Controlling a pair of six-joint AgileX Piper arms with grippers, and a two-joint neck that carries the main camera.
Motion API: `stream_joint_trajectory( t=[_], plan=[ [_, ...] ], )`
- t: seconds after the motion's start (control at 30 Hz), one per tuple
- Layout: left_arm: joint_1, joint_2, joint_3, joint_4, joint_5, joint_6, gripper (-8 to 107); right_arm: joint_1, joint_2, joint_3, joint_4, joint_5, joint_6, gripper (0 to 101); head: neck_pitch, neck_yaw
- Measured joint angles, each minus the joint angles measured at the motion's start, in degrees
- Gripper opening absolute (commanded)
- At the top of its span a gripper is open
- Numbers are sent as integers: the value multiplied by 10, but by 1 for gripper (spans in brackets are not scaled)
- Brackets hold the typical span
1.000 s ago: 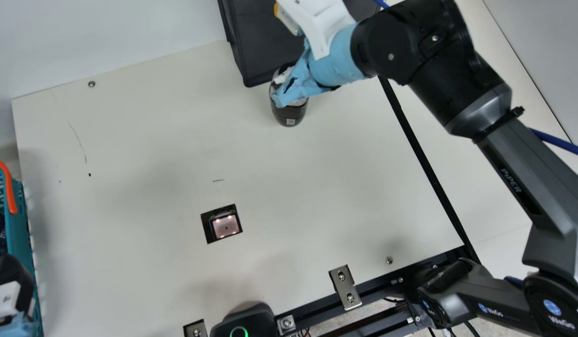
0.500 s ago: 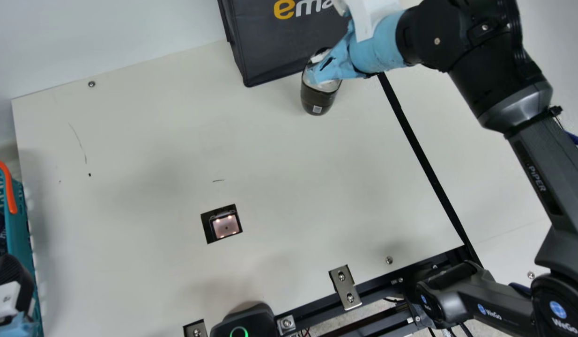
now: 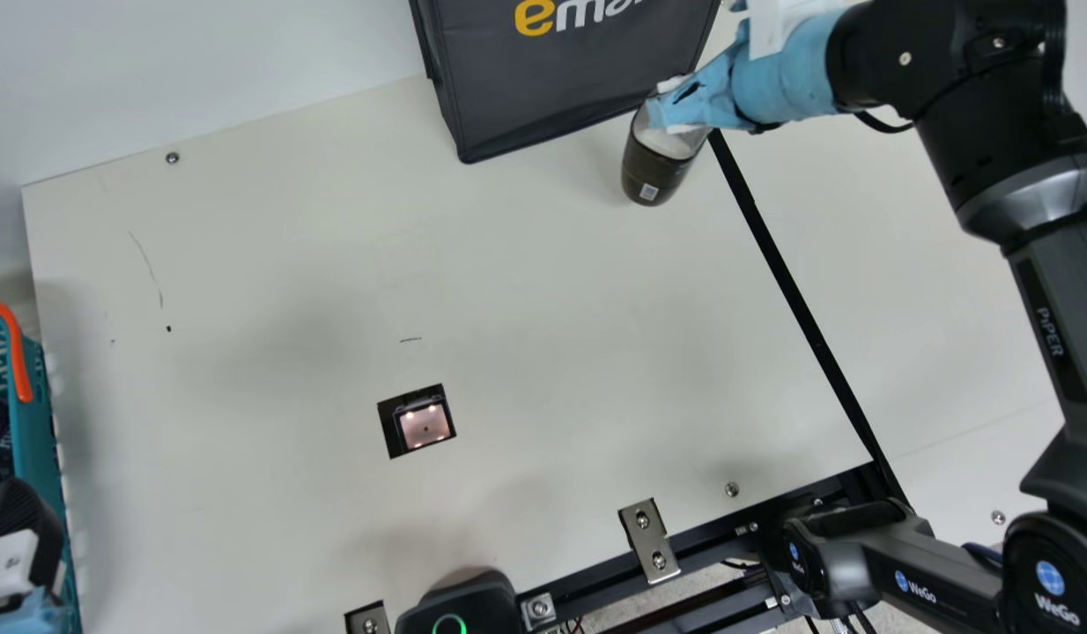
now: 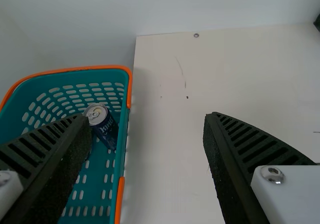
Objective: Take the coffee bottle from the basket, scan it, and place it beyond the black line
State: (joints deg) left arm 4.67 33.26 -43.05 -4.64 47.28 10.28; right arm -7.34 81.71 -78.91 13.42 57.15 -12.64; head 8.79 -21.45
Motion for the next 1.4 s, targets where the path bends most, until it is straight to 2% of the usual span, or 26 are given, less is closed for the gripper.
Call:
stream_joint_trajectory(
  t=[0.3, 0.7, 1.4],
  plan=[
    [0, 0, 0, 0, 0, 0, 90, -81, -1, 12, 20, 3, -43, 0, 0, 0],
    [0, 0, 0, 0, 0, 0, 90, -191, 17, 6, 41, 10, -105, 0, 1, 0],
    [0, 0, 0, 0, 0, 0, 90, -287, 19, 28, 52, 1, -137, 0, 1, -1]
  ],
)
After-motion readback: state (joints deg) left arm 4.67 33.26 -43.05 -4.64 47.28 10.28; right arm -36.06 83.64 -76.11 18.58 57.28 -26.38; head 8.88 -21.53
